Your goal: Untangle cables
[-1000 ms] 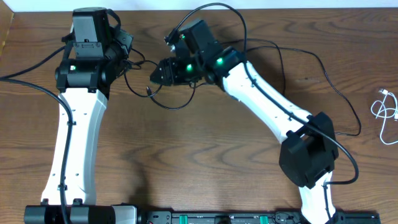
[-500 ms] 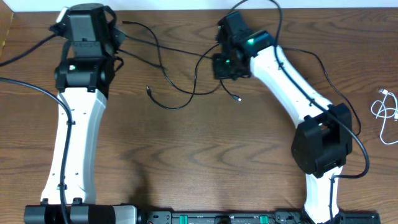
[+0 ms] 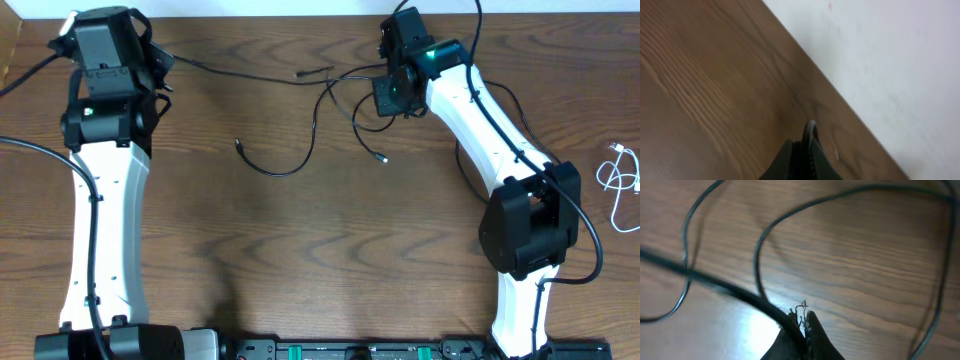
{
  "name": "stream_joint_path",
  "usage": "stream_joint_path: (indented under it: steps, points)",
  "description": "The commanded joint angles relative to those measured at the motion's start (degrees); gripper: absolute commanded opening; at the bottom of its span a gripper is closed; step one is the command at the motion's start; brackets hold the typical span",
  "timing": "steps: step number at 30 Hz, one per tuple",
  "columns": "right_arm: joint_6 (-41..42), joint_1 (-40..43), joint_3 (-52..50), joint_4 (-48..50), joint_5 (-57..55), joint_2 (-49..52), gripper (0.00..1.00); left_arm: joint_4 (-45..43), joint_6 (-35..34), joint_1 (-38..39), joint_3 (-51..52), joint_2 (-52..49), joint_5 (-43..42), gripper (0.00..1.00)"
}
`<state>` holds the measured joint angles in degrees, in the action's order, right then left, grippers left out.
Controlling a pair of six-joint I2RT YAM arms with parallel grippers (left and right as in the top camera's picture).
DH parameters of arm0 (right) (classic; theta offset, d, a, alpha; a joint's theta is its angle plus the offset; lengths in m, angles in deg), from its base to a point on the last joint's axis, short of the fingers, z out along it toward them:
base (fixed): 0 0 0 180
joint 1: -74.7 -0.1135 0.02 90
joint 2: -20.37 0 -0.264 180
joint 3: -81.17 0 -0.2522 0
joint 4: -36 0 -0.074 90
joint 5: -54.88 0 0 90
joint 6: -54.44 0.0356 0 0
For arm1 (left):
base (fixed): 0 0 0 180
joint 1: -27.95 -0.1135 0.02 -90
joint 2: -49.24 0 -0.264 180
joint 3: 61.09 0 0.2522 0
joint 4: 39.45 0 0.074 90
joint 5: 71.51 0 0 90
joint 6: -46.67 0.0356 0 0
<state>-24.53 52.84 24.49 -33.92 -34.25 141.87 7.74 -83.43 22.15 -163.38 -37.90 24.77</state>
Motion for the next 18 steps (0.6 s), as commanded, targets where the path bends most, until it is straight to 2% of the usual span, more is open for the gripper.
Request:
stream_joint_path:
  steps: [1, 4, 6, 7, 9, 11, 12, 13, 18]
  points:
    - [-3.2, 0.3, 4.7, -1.0, 5.1, -3.9, 0.01, 2.2, 2.2, -0.2, -0.5, 0.3, -10.4, 0.08]
    - [-3.7, 1.0, 9.9, -3.5, 5.0, -6.3, 0.01, 4.1, 4.5, 0.0, -0.5, 0.3, -17.0, 0.08]
    - [-4.1, 1.8, 14.5, -5.2, 4.9, -7.6, 0.01, 4.7, 8.7, 1.0, -0.5, 0.3, -21.2, 0.15]
    - [-4.0, 2.3, 16.6, -5.9, 4.0, -7.9, 0.01, 4.9, 10.2, 1.5, -0.5, 0.3, -22.2, 0.21]
    - [-4.0, 3.2, 20.9, -7.4, 0.9, -8.1, 0.01, 5.6, 12.6, 3.0, -0.5, 0.3, -22.5, 0.39]
    - [-4.0, 4.2, 24.4, -8.5, -2.1, -8.1, 0.01, 6.8, 14.5, 4.6, -0.5, 0.3, -22.3, 0.68]
    - [-4.1, 4.8, 26.3, -9.1, -3.5, -8.1, 0.01, 7.1, 15.2, 5.4, -0.5, 0.3, -22.0, 0.86]
    - [-4.4, 5.2, 27.3, -9.4, -4.3, -8.1, 0.01, 7.3, 15.6, 5.9, -0.5, 0.3, -21.8, 0.93]
    - [-5.4, 7.7, 31.9, -8.1, -9.9, -8.1, 0.01, 7.5, 16.1, 7.5, -0.5, 0.3, -19.9, 0.94]
